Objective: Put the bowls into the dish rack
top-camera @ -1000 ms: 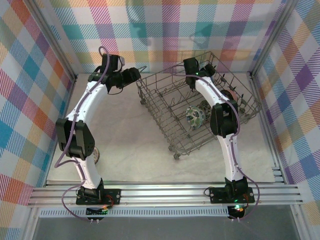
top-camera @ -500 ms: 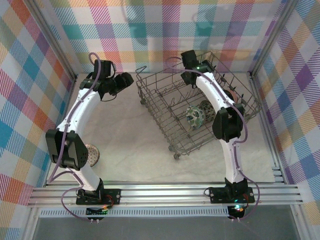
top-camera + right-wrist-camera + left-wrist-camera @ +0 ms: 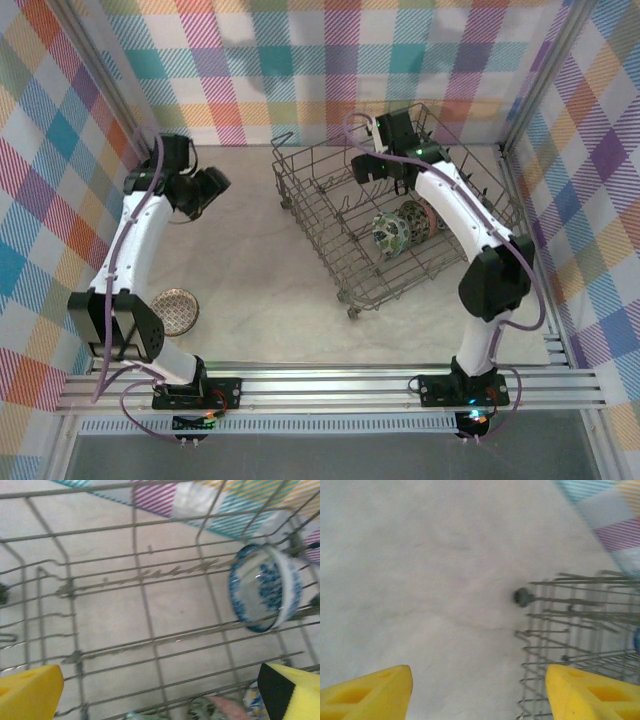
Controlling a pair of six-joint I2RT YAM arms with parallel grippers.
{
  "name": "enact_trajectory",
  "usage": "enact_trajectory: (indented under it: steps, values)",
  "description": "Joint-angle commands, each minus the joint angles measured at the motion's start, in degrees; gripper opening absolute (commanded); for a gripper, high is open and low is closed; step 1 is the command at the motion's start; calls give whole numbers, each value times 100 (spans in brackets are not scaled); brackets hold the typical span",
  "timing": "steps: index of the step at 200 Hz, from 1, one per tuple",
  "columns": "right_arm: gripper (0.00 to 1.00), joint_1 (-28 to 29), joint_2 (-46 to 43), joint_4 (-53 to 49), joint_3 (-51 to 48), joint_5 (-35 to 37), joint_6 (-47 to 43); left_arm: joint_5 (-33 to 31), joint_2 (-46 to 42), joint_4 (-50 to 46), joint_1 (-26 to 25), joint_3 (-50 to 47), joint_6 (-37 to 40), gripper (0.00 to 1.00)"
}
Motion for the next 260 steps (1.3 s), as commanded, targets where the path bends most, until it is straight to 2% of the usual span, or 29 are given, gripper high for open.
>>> enact_trajectory:
  steps: [1,22,46,89,117,145,193,260]
  values:
    - [99,55,-493,639,-877,-661,442,-343,-665,-1070,91,-383,-322,71]
    - [99,90,-937,1014,-1591,-900,607,-576,-1217,-1486,257,-907,-489,72]
    - [99,100,-1302,1116,-1942,-1057,490,-562,-1644,-1335,500,-1683,-790,74]
    - [99,104,-1904,1634,-2612,-1004,304,-570,-1524,-1218,879,-2427,-593,75]
    - [99,104,-1897,1629,-2580,-1123,328,-352,-1476,-986,1110,-2858,-532,74]
    - [99,104,-1864,1606,-2557,-1188,275,-383,-1357,-731,1192,-3044,-370,73]
    - [99,104,-1769,1602,-2567,-1194,215,-314,-659,-660,1257,-2961,131,66]
    - [99,103,-1667,1641,-2606,-1257,220,-409,-487,-714,1262,-2987,390,55]
